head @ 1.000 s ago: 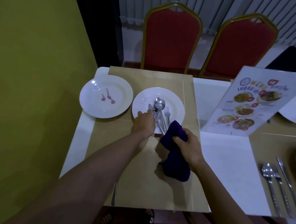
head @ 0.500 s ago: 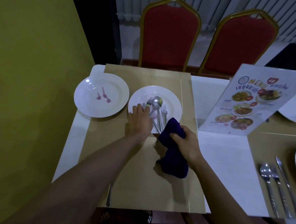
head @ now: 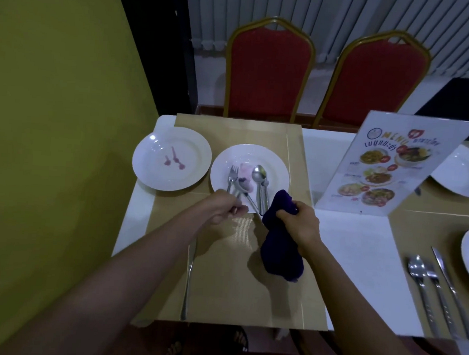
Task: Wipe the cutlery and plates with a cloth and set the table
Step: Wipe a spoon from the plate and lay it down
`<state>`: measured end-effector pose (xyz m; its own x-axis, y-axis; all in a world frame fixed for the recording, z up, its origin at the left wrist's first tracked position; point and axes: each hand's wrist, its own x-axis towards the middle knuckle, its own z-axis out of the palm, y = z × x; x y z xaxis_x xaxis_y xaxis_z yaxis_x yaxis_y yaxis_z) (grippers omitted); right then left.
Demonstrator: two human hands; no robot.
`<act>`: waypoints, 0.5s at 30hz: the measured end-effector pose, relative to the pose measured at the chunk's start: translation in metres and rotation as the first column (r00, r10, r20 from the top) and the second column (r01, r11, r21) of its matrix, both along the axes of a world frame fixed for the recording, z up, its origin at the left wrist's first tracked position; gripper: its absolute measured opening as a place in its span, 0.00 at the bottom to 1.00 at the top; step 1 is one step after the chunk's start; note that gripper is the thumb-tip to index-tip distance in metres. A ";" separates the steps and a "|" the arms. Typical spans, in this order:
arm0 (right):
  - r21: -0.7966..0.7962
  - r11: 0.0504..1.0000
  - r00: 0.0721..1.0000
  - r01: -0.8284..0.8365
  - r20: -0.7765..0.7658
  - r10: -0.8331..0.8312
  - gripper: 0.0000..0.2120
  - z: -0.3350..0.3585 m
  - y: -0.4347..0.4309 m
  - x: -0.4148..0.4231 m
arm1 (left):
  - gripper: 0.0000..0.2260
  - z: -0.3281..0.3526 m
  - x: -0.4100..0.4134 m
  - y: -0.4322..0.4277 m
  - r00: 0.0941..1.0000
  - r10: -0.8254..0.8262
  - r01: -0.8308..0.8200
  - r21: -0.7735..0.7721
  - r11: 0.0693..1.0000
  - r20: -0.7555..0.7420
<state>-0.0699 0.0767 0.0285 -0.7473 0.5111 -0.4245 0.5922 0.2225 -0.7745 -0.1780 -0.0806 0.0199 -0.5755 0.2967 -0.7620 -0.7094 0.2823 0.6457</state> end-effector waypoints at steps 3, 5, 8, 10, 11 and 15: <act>0.202 0.979 0.980 0.039 -0.200 0.003 0.09 0.012 -0.020 0.001 | 0.07 0.023 0.035 -0.021 0.994 -0.049 0.027 0.204 0.979 0.103; 0.492 0.862 0.886 -0.119 -0.340 0.316 0.16 0.017 -0.036 0.010 | 0.09 0.033 0.062 -0.035 0.998 -0.066 0.067 0.213 0.975 -0.012; 0.825 0.479 0.718 -0.300 -0.135 0.683 0.30 0.004 -0.041 0.023 | 0.13 0.046 0.094 -0.052 0.980 -0.047 0.069 0.109 0.992 -0.194; 0.828 0.504 0.757 -0.246 -0.161 0.633 0.31 0.007 -0.052 0.031 | 0.13 0.055 0.111 -0.062 0.959 -0.069 0.081 0.035 0.996 -0.274; 0.819 0.527 0.757 -0.225 -0.194 0.624 0.30 0.011 -0.062 0.035 | 0.13 0.060 0.117 -0.067 0.957 -0.046 0.059 0.037 0.998 -0.285; 0.852 0.472 0.675 -0.228 -0.211 0.707 0.34 0.029 -0.079 0.046 | 0.12 0.079 0.134 -0.086 0.945 0.014 0.007 0.063 0.998 -0.327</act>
